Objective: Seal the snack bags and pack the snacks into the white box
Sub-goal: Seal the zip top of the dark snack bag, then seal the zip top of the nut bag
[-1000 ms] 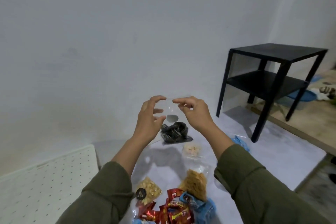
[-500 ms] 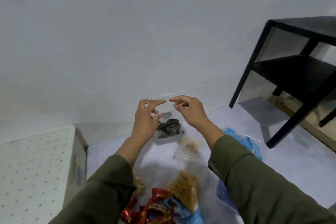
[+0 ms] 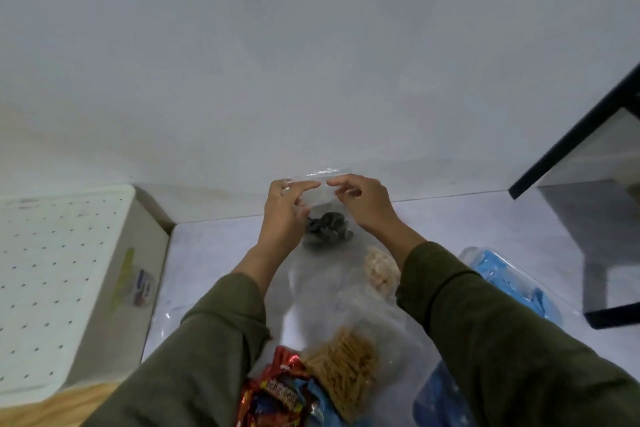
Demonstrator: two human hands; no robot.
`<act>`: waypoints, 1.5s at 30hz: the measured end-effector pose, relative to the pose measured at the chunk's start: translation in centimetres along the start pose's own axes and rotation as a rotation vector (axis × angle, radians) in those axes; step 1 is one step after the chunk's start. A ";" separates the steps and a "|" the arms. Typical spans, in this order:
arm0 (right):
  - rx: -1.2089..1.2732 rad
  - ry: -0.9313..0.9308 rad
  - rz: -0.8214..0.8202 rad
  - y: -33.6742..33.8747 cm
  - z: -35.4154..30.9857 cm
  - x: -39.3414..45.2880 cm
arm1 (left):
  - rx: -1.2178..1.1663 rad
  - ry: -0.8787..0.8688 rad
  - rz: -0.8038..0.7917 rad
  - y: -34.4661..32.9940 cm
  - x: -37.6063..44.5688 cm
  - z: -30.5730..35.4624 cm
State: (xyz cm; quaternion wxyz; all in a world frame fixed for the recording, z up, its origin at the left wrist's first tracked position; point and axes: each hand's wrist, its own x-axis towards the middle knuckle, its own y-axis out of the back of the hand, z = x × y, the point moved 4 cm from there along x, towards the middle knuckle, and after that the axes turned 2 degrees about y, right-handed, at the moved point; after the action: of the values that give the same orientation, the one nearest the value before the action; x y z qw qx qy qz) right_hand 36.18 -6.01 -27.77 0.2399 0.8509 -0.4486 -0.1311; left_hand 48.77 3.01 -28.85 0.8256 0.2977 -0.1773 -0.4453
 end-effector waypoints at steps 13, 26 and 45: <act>-0.030 0.033 0.083 2.0 -1.1 -1.7 | 0.093 -0.098 0.032 2.7 -1.2 1.6; -0.082 -0.071 0.208 4.4 -1.9 -15.7 | -0.008 -0.293 -0.349 0.4 -10.3 4.2; -0.086 -0.108 0.037 2.0 4.8 -19.1 | 0.135 -0.186 -0.382 -5.8 -13.1 2.4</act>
State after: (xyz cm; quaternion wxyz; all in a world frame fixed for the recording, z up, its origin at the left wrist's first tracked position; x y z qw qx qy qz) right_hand 21.92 7.44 -30.71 0.2542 0.8229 -0.4707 -0.1916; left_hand 36.74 10.74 -31.14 0.6844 0.3381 -0.2228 -0.6063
